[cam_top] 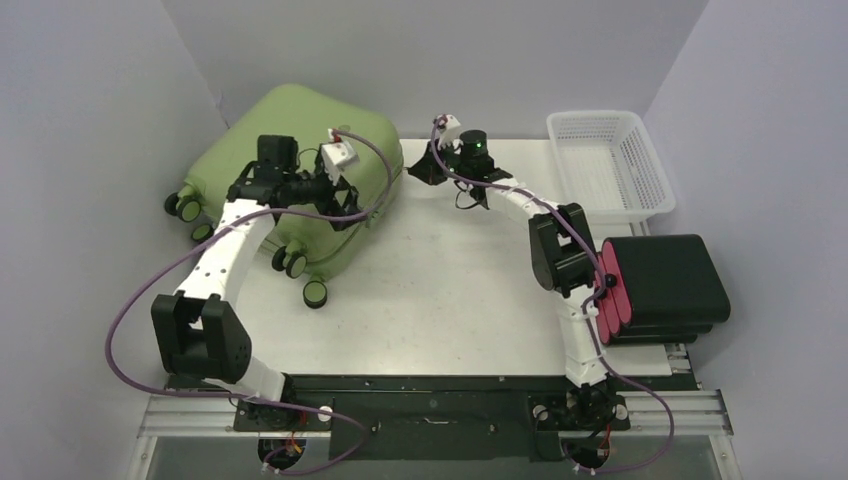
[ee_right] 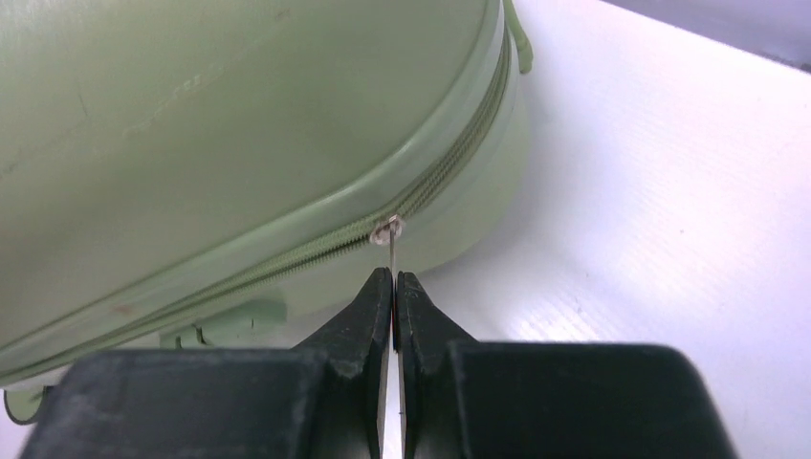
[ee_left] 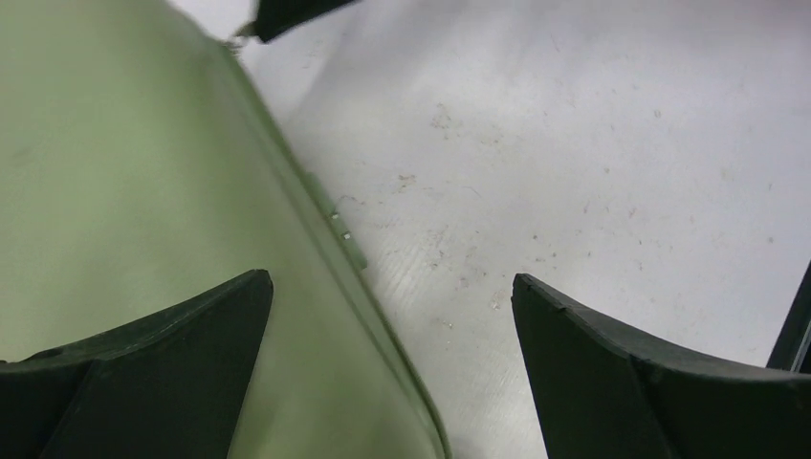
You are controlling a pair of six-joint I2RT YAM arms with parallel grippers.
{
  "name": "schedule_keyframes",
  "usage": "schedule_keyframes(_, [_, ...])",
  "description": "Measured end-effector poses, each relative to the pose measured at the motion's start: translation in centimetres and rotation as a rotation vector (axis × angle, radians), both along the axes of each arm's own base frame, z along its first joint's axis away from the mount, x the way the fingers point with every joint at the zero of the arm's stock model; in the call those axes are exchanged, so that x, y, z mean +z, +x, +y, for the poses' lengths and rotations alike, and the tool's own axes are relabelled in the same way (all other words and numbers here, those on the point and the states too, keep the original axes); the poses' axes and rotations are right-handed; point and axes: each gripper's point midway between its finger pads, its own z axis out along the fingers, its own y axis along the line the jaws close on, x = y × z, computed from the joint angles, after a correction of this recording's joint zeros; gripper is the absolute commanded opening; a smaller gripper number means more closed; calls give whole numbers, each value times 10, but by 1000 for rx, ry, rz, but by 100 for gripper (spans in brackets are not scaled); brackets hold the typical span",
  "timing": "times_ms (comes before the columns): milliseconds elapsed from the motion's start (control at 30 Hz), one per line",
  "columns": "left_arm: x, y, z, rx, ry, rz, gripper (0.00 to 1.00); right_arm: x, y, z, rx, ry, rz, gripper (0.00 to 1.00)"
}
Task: Open, take out, and arrange the luggage
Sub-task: Unzip the luggage at the center of the board.
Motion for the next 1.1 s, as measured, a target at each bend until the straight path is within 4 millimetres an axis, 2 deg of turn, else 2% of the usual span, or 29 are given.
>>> schedule_keyframes(100, [28, 17, 28, 143, -47, -3, 96, -7, -10, -5, -5, 12, -19, 0])
schedule_keyframes(300, [57, 80, 124, 648, 31, -77, 96, -5, -34, -20, -4, 24, -19, 0])
schedule_keyframes(400, [63, 104, 151, 790, 45, -100, 96, 1, -51, -32, -3, 25, -14, 0])
schedule_keyframes(500, [58, 114, 160, 845, 43, -85, 96, 7, -77, -47, 0, 13, -9, 0])
schedule_keyframes(633, [50, 112, 149, 815, 15, -41, 96, 11, -117, -65, 17, -17, -10, 0])
schedule_keyframes(733, [50, 106, 123, 722, -1, -27, 96, 5, -150, -71, 42, -55, -23, 0])
schedule_keyframes(800, [49, 98, 97, 635, 5, -17, 96, 0, -168, -70, 54, -81, -46, 0])
schedule_keyframes(967, [60, 57, 27, 370, -20, 3, 96, -12, -216, -49, 105, -113, -104, 0])
schedule_keyframes(1100, [79, 22, -3, 209, -64, -2, 96, -23, -241, -38, 139, -127, -117, 0])
